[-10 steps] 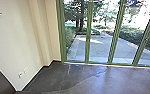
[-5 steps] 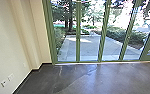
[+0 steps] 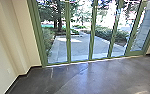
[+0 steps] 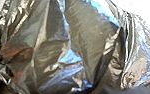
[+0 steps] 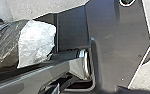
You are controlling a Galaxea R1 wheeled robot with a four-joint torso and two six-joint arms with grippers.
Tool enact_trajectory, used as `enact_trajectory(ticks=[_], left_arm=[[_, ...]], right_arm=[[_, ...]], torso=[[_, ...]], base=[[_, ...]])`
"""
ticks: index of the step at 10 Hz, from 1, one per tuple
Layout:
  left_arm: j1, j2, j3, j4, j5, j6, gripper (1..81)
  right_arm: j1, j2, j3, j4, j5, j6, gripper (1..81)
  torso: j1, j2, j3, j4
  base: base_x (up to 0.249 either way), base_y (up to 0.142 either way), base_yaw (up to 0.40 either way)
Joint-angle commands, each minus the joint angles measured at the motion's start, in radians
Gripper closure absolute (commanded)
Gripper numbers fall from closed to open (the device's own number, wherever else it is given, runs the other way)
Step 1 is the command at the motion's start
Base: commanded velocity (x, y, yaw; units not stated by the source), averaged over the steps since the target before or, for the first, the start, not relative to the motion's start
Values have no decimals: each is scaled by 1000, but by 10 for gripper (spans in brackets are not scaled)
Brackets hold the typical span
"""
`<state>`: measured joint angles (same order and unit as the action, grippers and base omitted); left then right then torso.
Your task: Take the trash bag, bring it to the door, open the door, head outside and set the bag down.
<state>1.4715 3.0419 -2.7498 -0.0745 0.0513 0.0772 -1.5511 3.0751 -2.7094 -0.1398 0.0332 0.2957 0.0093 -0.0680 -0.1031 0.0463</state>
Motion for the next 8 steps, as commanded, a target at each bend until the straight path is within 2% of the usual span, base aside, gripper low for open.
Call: enact_trajectory(ticks=[1,8], left_arm=[[-46,5,4,5,67,4,811],[-46,3,4,5,67,4,811]], right_arm=[[41,9,4,-14,-53,-6,10],[42,9,4,-14,-53,-6,10]], torso=[[0,0,0,0],[0,0,0,0]], base=[[0,0,-291],[0,0,-292]])
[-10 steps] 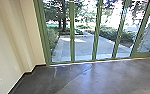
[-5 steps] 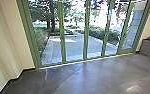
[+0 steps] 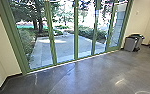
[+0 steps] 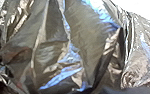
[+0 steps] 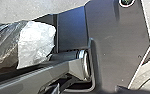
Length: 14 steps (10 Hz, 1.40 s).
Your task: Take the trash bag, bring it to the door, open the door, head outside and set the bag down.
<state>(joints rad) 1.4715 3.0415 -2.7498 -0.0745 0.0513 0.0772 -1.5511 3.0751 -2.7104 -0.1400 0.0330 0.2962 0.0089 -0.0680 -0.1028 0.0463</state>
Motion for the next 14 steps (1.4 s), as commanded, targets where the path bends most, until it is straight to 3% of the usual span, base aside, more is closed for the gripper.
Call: enact_trajectory(ticks=[1,14], left_arm=[[-46,4,4,5,67,4,811],[-44,5,4,4,67,4,811]], right_arm=[[41,9,5,-13,-53,-6,10],[39,9,3,-13,-45,-6,10]], torso=[[0,0,0,0],[0,0,0,0]], base=[[0,0,-291],[0,0,-250]])
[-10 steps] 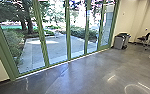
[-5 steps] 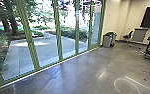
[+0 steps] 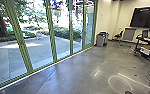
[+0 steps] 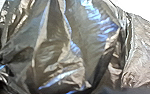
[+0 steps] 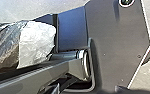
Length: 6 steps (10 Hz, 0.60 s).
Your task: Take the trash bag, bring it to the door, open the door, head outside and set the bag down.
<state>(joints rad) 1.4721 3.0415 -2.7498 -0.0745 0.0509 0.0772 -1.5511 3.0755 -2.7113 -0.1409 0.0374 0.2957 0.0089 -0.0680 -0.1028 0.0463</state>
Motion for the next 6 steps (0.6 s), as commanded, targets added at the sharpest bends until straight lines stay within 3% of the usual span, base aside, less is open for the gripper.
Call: enact_trajectory(ticks=[1,6], left_arm=[[-45,4,4,4,67,4,811],[-43,7,4,5,69,4,811]], right_arm=[[41,10,4,-13,-50,-7,10],[42,10,4,-14,-50,-7,10]], torso=[[0,0,0,0],[0,0,0,0]], base=[[0,0,-119],[0,0,-18]])
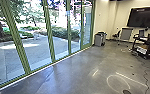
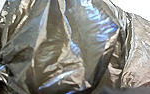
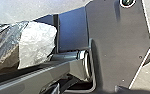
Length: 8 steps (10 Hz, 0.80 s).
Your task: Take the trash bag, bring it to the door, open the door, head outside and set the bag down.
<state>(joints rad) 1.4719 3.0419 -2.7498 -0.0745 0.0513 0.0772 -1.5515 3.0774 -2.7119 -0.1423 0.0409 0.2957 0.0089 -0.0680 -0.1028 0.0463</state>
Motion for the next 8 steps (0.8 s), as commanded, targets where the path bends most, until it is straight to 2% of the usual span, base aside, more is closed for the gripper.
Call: enact_trajectory(ticks=[1,8], left_arm=[[-43,5,4,4,68,3,811],[-43,3,4,7,65,4,811]], right_arm=[[43,8,5,-13,-53,-7,10],[46,8,2,-11,-53,-7,10]], torso=[[0,0,0,0],[0,0,0,0]], base=[[0,0,0],[0,0,0]])
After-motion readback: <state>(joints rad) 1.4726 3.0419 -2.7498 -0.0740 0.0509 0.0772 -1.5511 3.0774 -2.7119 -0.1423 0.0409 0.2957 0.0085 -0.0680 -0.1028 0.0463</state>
